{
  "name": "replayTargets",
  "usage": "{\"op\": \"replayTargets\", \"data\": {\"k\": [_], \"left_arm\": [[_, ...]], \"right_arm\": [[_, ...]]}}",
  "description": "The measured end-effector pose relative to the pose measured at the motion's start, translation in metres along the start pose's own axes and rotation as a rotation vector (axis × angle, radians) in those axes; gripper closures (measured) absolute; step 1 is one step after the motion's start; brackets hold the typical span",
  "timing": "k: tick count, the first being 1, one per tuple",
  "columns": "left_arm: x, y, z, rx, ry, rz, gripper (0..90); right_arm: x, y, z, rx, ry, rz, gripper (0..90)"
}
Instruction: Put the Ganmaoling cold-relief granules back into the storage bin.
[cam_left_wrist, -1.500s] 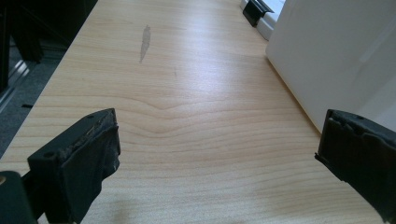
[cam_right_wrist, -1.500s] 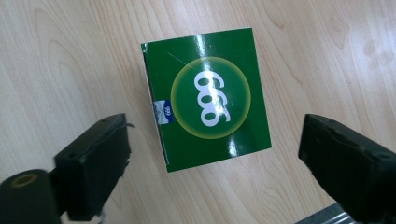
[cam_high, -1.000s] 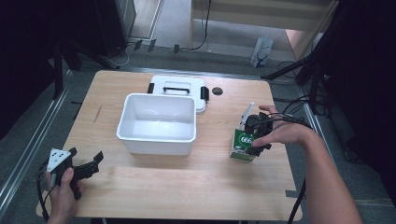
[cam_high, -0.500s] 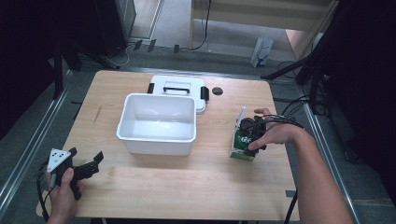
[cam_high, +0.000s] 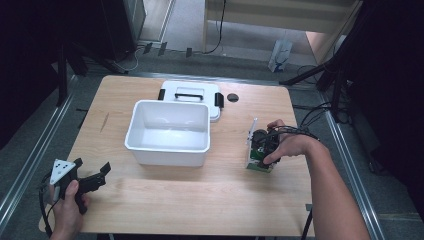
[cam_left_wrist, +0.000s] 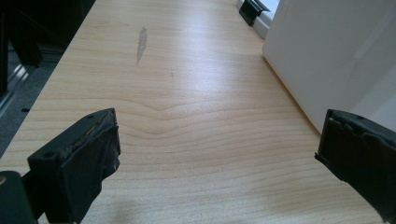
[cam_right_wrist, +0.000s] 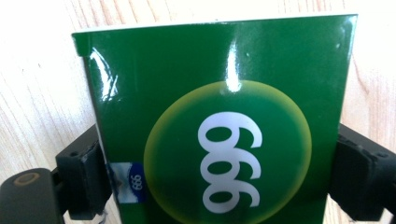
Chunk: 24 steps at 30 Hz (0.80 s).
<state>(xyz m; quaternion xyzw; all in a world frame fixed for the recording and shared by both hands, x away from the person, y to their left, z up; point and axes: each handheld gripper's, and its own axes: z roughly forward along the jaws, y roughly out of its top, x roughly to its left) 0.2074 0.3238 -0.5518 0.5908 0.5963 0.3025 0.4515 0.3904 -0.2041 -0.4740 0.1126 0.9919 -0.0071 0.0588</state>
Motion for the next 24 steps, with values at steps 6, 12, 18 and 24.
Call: {"op": "replayTargets", "data": {"k": [6,12,18,24], "left_arm": [[0.000,0.000,0.000,0.000,-0.001,0.000,0.0],[0.000,0.000,0.000,-0.001,0.000,-0.001,0.0],[0.000,0.000,0.000,-0.001,0.002,0.000,0.0],[-0.001,0.000,0.000,0.000,0.006,0.007,0.0]], "right_arm": [[-0.003,-0.001,-0.005,-0.026,0.020,0.023,15.1],[-0.004,-0.001,-0.013,-0.028,-0.003,0.005,15.6],[-0.007,0.003,-0.028,-0.055,0.000,-0.004,15.7],[-0.009,0.013,-0.048,-0.066,0.018,-0.004,15.8]]}}
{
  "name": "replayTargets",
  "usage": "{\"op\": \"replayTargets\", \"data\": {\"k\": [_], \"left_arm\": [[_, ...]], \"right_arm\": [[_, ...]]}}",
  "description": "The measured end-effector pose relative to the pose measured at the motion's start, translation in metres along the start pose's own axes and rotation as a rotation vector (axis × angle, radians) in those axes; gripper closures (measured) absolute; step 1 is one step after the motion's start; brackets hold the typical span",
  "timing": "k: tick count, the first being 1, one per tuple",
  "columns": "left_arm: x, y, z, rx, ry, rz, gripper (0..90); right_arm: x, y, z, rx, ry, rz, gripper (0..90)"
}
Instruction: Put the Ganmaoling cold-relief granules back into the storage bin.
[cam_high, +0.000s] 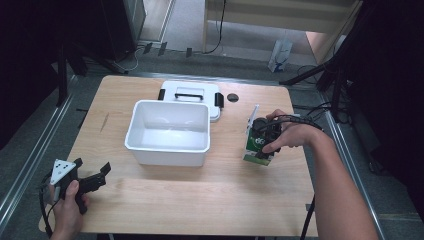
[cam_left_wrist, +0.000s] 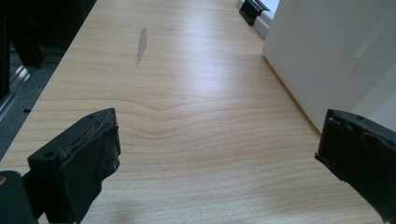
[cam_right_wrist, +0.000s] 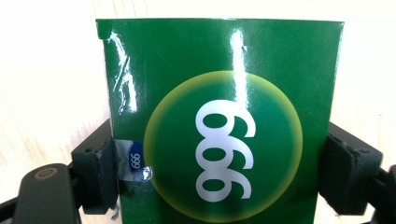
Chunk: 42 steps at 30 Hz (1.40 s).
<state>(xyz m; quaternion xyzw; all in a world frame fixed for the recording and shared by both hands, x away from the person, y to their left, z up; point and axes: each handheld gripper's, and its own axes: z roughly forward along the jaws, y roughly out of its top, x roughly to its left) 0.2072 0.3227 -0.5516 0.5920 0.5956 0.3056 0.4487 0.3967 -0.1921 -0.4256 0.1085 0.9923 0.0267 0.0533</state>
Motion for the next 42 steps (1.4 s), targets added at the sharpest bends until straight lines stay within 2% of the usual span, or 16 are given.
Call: {"op": "replayTargets", "data": {"k": [6,8,11,18,32,42], "left_arm": [[-0.001,0.000,0.000,-0.001,0.001,0.003,0.0],[-0.001,0.000,0.000,0.001,0.001,0.007,0.0],[-0.001,0.000,0.000,0.001,0.001,0.009,0.0],[-0.001,0.000,0.000,-0.001,0.003,0.011,0.0],[-0.003,0.000,0.000,0.001,0.004,0.025,0.0],[-0.004,0.000,0.000,0.005,0.002,0.041,0.0]], "right_arm": [[-0.001,0.014,-0.020,-0.037,-0.001,-0.008,15.9],[0.000,0.016,-0.022,-0.040,0.001,-0.004,15.9],[0.000,0.022,-0.026,-0.036,0.004,-0.021,15.9],[0.000,0.033,-0.038,-0.041,0.012,-0.021,15.9],[-0.001,0.057,-0.065,-0.049,-0.024,-0.050,15.9],[0.000,0.076,-0.081,-0.045,-0.031,-0.064,16.0]]}}
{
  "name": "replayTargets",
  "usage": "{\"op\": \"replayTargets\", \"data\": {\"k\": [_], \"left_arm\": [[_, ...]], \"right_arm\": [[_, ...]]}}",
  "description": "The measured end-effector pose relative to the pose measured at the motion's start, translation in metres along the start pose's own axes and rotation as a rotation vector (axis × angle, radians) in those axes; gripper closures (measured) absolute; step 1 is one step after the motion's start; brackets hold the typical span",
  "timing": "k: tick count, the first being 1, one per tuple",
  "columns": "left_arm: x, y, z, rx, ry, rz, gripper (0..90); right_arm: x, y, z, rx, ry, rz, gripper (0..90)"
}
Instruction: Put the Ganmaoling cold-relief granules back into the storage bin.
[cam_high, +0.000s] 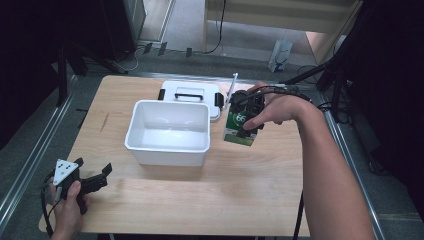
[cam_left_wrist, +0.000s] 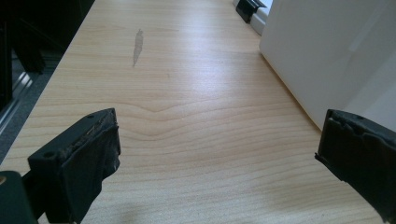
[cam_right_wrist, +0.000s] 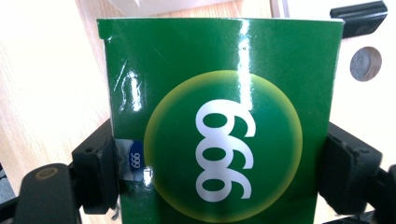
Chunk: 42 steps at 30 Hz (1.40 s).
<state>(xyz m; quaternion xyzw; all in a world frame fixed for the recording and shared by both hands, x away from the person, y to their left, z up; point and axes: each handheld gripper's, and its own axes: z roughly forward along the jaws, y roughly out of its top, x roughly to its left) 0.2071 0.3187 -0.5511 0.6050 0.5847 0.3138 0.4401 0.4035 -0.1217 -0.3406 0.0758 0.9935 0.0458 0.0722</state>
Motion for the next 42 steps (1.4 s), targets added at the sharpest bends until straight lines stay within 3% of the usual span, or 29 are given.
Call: {"op": "replayTargets", "data": {"k": [19,42], "left_arm": [[-0.002,0.000,0.001,0.004,-0.004,0.021,0.0],[-0.005,0.000,0.001,0.006,-0.001,0.045,0.0]], "right_arm": [[0.000,0.046,-0.024,-0.004,-0.023,-0.042,16.0],[0.009,0.100,-0.020,-0.012,-0.012,-0.115,15.9]]}}
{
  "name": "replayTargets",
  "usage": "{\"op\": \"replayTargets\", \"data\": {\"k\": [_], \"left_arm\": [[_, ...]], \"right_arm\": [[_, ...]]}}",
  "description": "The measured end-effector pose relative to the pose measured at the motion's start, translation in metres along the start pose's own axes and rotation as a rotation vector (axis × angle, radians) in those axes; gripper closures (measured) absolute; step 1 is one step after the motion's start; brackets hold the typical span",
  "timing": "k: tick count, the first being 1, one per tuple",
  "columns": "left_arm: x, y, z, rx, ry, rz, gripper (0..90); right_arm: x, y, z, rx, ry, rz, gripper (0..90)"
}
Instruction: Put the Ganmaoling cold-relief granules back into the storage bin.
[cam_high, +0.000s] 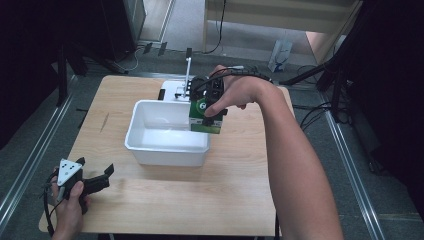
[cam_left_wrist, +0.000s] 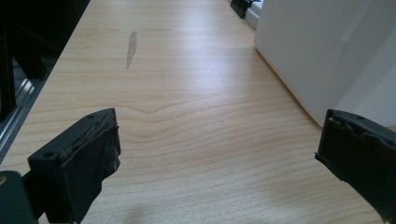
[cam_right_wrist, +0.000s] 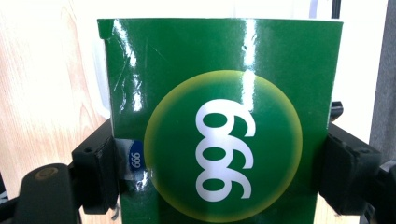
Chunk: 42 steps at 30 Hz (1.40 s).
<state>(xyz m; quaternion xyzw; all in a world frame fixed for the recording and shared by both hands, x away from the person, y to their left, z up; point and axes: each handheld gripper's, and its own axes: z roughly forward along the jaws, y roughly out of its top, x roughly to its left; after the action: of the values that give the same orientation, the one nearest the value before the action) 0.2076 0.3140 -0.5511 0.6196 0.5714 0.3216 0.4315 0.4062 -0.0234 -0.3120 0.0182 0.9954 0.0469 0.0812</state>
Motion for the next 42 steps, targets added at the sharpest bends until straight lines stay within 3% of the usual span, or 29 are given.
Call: {"op": "replayTargets", "data": {"k": [24,42], "left_arm": [[0.000,0.000,0.000,0.001,-0.002,0.003,0.0],[0.000,0.000,0.000,-0.002,-0.002,0.001,0.0]], "right_arm": [[0.004,0.029,0.022,0.010,0.009,-0.051,15.9],[0.006,0.032,0.041,0.008,0.022,-0.065,15.8]]}}
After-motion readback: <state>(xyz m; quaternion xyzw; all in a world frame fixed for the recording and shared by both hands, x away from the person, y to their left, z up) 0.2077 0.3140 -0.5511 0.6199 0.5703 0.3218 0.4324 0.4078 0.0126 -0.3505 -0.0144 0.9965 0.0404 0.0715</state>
